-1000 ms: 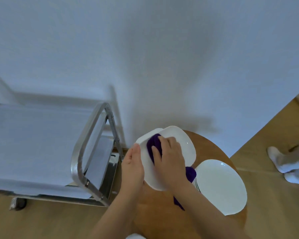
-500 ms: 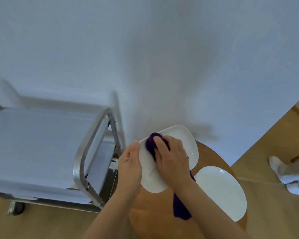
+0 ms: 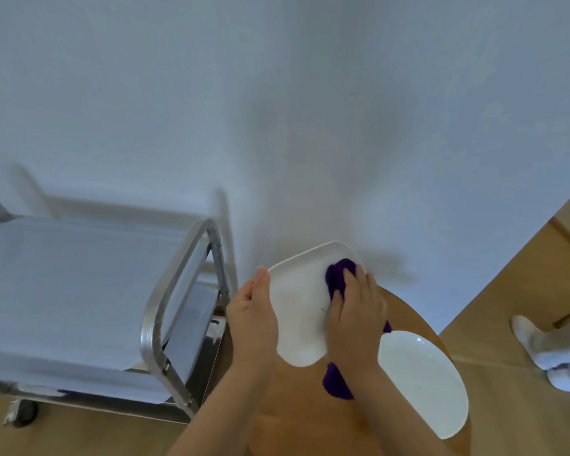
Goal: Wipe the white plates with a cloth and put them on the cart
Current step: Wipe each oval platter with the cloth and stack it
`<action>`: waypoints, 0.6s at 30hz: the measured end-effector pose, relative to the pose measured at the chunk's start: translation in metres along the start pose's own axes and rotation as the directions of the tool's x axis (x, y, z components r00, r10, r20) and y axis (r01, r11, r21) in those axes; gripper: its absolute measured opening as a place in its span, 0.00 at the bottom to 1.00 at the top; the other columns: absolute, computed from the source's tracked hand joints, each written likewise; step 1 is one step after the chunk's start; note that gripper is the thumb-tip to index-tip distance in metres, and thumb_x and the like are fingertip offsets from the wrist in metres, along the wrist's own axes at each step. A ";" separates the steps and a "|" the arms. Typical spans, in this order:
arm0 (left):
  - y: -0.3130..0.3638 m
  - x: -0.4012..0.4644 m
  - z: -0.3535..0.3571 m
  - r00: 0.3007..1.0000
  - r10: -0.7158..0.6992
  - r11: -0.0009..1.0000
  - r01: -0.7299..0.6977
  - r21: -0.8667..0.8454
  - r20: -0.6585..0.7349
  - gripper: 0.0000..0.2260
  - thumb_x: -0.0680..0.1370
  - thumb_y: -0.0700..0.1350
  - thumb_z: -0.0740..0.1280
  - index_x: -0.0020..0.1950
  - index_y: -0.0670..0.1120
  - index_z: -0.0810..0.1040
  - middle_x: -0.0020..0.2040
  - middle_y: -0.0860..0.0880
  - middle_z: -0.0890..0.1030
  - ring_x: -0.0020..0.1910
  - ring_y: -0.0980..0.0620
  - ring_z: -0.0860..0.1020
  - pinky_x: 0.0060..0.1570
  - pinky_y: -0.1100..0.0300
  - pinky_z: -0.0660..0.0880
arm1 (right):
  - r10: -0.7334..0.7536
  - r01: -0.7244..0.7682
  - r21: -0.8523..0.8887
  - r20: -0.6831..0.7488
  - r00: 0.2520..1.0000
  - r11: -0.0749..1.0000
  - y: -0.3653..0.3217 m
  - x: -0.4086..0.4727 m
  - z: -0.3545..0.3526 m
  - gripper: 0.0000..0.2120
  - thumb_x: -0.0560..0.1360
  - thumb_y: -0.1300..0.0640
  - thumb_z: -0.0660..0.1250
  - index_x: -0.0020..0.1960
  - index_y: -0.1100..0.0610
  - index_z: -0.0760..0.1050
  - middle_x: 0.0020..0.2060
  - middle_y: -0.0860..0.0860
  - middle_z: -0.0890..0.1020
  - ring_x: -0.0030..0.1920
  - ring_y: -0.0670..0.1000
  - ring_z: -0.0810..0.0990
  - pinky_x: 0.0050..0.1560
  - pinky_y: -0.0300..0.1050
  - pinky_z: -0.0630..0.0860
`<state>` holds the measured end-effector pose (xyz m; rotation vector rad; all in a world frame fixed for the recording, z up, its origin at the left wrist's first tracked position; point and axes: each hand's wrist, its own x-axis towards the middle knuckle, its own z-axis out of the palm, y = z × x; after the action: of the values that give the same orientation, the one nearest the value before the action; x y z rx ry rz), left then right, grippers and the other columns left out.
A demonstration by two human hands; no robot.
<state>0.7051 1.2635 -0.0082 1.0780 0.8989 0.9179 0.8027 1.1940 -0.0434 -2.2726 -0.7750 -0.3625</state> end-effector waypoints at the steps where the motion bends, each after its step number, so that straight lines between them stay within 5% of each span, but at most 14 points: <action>1: -0.001 0.001 0.001 0.999 -0.038 0.999 0.038 -0.024 -0.008 0.20 0.79 0.53 0.62 0.28 0.52 0.76 0.24 0.55 0.75 0.23 0.59 0.74 0.24 0.68 0.70 | -0.009 0.009 0.000 0.027 1.000 1.000 -0.006 -0.006 0.000 0.16 0.75 0.66 0.63 0.63 0.63 0.74 0.66 0.59 0.73 0.68 0.61 0.68 0.66 0.60 0.64; 4: 0.000 0.006 0.006 0.991 -0.137 0.989 0.136 -0.055 -0.015 0.14 0.79 0.56 0.62 0.45 0.48 0.82 0.43 0.47 0.84 0.43 0.49 0.83 0.42 0.54 0.80 | -0.099 0.090 0.069 0.125 0.987 0.993 -0.026 -0.030 -0.001 0.17 0.77 0.63 0.61 0.65 0.57 0.73 0.70 0.52 0.68 0.73 0.53 0.61 0.71 0.52 0.52; 7: 0.007 0.015 0.004 0.980 -0.196 0.979 0.194 -0.059 -0.032 0.19 0.78 0.58 0.62 0.57 0.43 0.79 0.53 0.43 0.82 0.56 0.43 0.79 0.61 0.44 0.74 | -0.290 0.273 0.148 0.110 0.951 0.951 -0.047 -0.054 -0.006 0.17 0.76 0.57 0.57 0.62 0.54 0.75 0.66 0.50 0.74 0.70 0.50 0.65 0.69 0.48 0.54; 10: 0.013 0.024 -0.006 0.971 -0.235 0.972 0.234 -0.024 -0.033 0.20 0.78 0.58 0.62 0.57 0.43 0.78 0.48 0.45 0.82 0.50 0.45 0.80 0.54 0.49 0.77 | -0.494 0.484 0.108 0.119 0.861 0.868 -0.040 -0.061 -0.008 0.20 0.76 0.48 0.56 0.65 0.51 0.71 0.66 0.47 0.74 0.69 0.47 0.68 0.68 0.46 0.62; 14: 0.020 0.034 -0.022 0.916 -0.378 0.922 0.385 -0.032 0.133 0.16 0.79 0.54 0.63 0.54 0.42 0.78 0.43 0.42 0.84 0.43 0.43 0.83 0.48 0.48 0.79 | -0.739 0.751 -0.026 0.157 0.655 0.660 0.003 -0.039 -0.010 0.32 0.63 0.48 0.74 0.64 0.50 0.67 0.64 0.51 0.75 0.64 0.53 0.74 0.61 0.51 0.68; 18: 0.026 0.047 -0.036 0.930 -0.347 0.938 0.339 0.075 0.123 0.15 0.79 0.53 0.64 0.57 0.43 0.79 0.44 0.45 0.85 0.43 0.47 0.82 0.40 0.54 0.78 | -0.739 0.746 -0.089 0.101 0.666 0.660 0.028 -0.017 -0.015 0.39 0.54 0.56 0.79 0.62 0.52 0.69 0.61 0.55 0.78 0.60 0.56 0.77 0.57 0.54 0.69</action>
<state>0.6840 1.3234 0.0019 0.9753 0.9655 0.5264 0.8064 1.1597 -0.0553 -1.9633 -1.7659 -0.7375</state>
